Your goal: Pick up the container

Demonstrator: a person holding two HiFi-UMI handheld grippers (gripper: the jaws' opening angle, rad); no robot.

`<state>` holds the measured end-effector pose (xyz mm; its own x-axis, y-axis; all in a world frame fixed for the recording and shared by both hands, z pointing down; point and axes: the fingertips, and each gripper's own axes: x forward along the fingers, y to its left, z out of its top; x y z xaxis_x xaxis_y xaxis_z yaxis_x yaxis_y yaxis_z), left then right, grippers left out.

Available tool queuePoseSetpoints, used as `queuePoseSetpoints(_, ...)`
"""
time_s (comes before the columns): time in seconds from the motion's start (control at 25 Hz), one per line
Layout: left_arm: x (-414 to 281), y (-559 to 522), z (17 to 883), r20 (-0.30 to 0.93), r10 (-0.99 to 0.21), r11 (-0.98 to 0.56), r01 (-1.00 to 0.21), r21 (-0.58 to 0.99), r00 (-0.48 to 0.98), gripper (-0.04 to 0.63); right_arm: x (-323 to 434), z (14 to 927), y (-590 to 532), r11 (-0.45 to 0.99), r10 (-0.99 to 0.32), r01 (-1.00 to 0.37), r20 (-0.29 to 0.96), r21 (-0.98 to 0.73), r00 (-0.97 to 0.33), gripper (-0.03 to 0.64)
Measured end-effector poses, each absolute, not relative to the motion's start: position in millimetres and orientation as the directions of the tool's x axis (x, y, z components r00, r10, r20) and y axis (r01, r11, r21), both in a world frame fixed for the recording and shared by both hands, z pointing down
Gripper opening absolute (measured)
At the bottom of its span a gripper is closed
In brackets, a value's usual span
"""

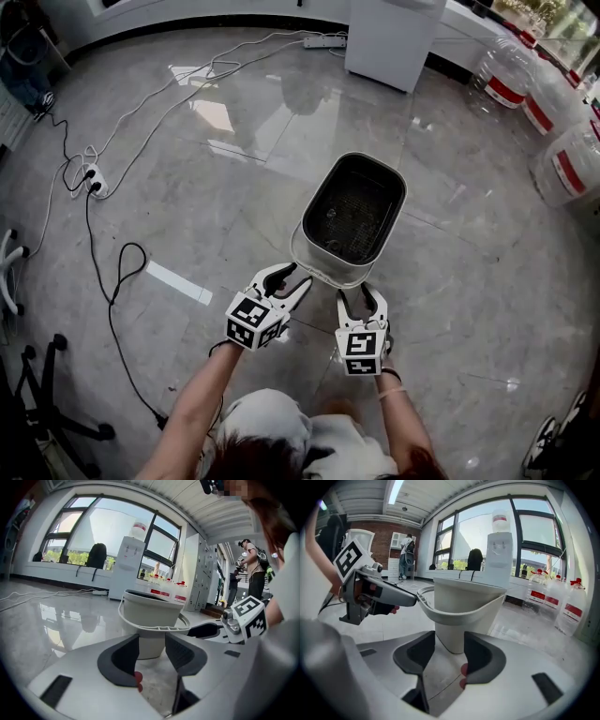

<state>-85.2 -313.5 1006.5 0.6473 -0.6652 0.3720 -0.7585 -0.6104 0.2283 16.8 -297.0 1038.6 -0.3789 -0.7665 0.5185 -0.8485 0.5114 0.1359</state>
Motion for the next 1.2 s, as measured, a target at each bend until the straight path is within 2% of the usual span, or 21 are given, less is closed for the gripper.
queuePoseSetpoints(0.32, -88, -314, 974, 0.328, -0.688, -0.618, -0.759, 0.204, 0.648, 0.186, 26, 1005, -301, 0.455, -0.832, -0.864, 0.449, 0.217, -0.326, 0.189)
queuePoseSetpoints(0.6, -86, -321, 943, 0.280, -0.717, -0.615, -0.769, 0.175, 0.638, 0.186, 27, 974, -308, 0.449, -0.856, -0.856, 0.397, 0.256, -0.331, 0.189)
queuePoseSetpoints(0.88, -89, -336, 914, 0.240, -0.752, -0.593, -0.789, 0.163, 0.615, 0.186, 23, 946, -319, 0.446, -0.882, -0.791, 0.358, 0.419, -0.307, 0.195)
queuePoseSetpoints(1.2, -83, -350, 885, 0.207, -0.755, -0.608, -0.782, 0.134, 0.622, 0.186, 29, 921, -331, 0.396, -0.911, -0.798, 0.306, 0.455, -0.278, 0.195)
